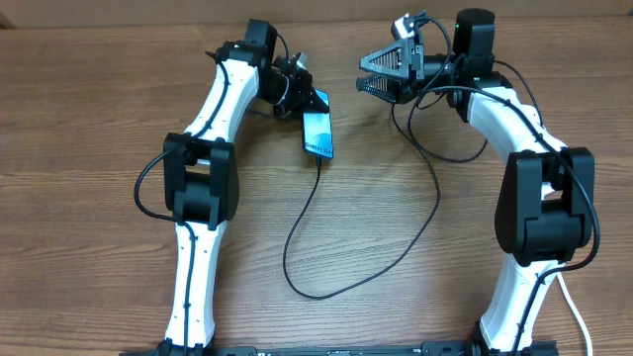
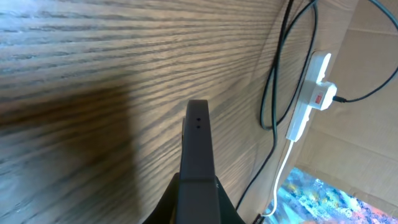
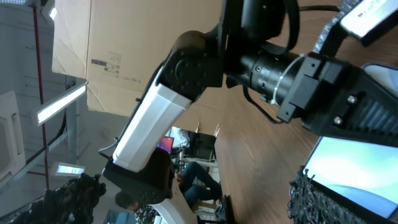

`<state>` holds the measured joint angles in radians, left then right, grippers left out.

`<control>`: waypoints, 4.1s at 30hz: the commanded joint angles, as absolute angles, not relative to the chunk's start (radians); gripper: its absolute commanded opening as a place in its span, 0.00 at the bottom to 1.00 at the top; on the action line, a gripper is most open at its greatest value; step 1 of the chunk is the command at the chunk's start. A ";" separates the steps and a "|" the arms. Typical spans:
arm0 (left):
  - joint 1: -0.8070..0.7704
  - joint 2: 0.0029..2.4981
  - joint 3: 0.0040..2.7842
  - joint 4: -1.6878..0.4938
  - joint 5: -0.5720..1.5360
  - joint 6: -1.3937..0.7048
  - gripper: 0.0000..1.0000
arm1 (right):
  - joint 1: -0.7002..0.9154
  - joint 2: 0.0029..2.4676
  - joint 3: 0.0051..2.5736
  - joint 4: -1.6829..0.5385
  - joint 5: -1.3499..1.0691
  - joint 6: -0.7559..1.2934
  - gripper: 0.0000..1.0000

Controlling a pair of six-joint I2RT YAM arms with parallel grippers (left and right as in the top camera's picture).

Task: Plug charger to phone and switch on socket
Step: 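Lower the phone with the left gripper toward the table center, then lay the phone flat on the table with the left gripper, then open the left gripper and lift it up off the phone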

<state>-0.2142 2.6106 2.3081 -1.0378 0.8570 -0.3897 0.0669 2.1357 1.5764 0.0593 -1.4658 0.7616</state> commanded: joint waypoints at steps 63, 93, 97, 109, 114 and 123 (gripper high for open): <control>-0.376 2.629 2.318 -0.999 0.483 -0.628 0.31 | 0.066 2.129 1.583 0.049 -1.512 0.750 1.00; -0.373 2.629 2.318 -1.097 0.408 -0.628 0.51 | 0.066 2.129 1.583 0.049 -1.513 0.750 1.00; -0.371 2.629 2.319 -1.100 0.408 -0.602 0.49 | 0.066 2.129 1.583 0.049 -1.514 0.751 1.00; -0.334 2.419 2.320 -1.210 0.162 -0.395 0.47 | 0.066 2.129 1.583 0.049 -1.513 0.750 1.00; -0.350 2.222 2.320 -1.328 -0.043 -0.262 0.37 | 0.066 2.129 1.583 0.050 -1.513 0.750 1.00; -0.367 1.965 2.320 -1.394 -0.123 -0.201 1.00 | 0.066 2.129 1.583 0.050 -1.513 0.751 1.00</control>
